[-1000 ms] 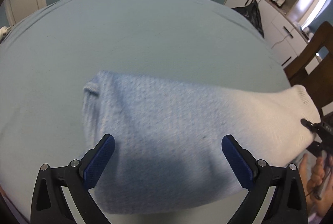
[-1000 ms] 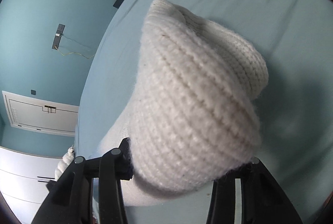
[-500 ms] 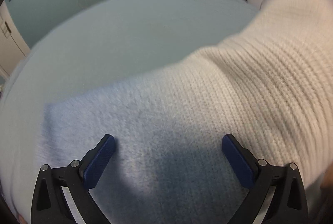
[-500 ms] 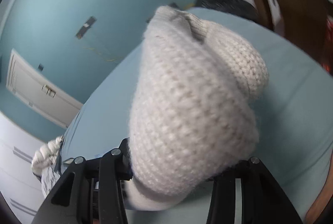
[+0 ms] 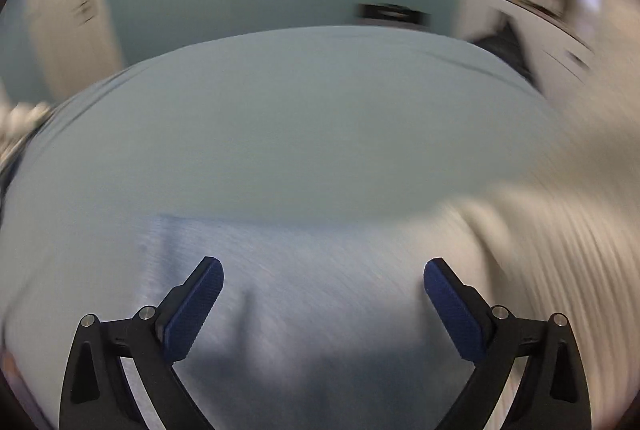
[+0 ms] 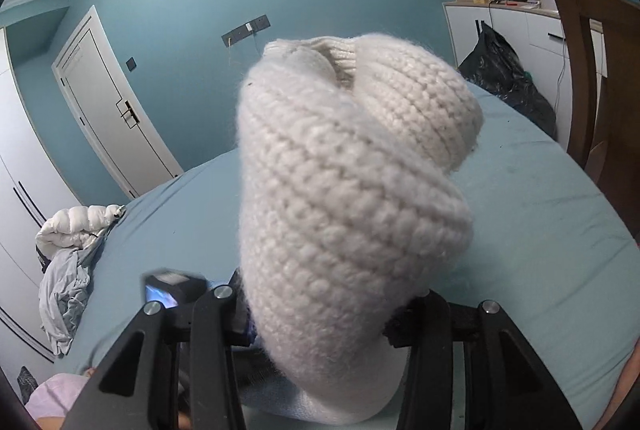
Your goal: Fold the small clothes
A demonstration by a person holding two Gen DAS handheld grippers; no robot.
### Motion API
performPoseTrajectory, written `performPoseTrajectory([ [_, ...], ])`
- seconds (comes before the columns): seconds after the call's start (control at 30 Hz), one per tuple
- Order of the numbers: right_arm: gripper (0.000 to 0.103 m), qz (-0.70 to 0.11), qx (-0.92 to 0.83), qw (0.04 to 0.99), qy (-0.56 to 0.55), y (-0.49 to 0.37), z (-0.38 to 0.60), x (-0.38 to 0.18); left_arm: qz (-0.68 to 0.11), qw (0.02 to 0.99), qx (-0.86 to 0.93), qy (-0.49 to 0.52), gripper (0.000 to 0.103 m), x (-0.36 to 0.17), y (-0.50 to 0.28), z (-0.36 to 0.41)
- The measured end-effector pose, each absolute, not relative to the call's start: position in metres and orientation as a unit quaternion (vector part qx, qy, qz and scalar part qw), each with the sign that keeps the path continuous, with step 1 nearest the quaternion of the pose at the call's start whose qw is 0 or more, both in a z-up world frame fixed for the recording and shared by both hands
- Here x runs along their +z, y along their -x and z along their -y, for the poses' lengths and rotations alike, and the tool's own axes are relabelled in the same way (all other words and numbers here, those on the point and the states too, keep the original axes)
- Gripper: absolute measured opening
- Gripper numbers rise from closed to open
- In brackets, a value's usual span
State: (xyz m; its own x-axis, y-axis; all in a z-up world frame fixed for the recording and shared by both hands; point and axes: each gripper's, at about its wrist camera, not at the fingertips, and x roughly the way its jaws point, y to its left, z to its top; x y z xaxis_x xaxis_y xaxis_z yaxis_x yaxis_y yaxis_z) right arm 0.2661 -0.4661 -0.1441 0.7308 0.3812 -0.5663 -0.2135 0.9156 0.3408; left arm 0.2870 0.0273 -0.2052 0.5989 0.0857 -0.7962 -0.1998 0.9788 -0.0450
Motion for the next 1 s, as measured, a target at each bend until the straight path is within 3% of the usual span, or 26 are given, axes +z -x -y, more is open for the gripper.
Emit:
performPoseTrajectory([
  [0.13,0.040,-0.332,0.161,0.923,-0.111,-0.266,0.457,-0.147,-0.509,0.857,0.023,0.080,0.102,-0.229,-0.327,-0.015],
  [0.43,0.040,-0.326,0.178,0.926,-0.064,-0.264,0.440,-0.147,-0.511,0.859,0.009,-0.013,0.101,-0.225,-0.358,0.013],
  [0.57,0.040,-0.332,0.177,0.922,-0.090,-0.271,0.457,-0.144,-0.476,0.877,-0.022,-0.052,0.101,-0.200,-0.316,0.009],
  [0.77,0.040,-0.355,0.150,0.913,-0.135,-0.292,0.488,-0.153,-0.505,0.856,-0.088,-0.072,0.102,-0.222,-0.265,0.044],
  [0.83,0.040,-0.355,0.152,0.913,-0.134,-0.294,0.487,-0.150,-0.478,0.871,-0.076,-0.082,0.103,-0.227,-0.259,0.050],
  [1.0,0.040,-0.353,0.160,0.918,-0.084,-0.276,0.460,-0.142,-0.498,0.860,-0.092,-0.057,0.102,-0.215,-0.263,0.037],
])
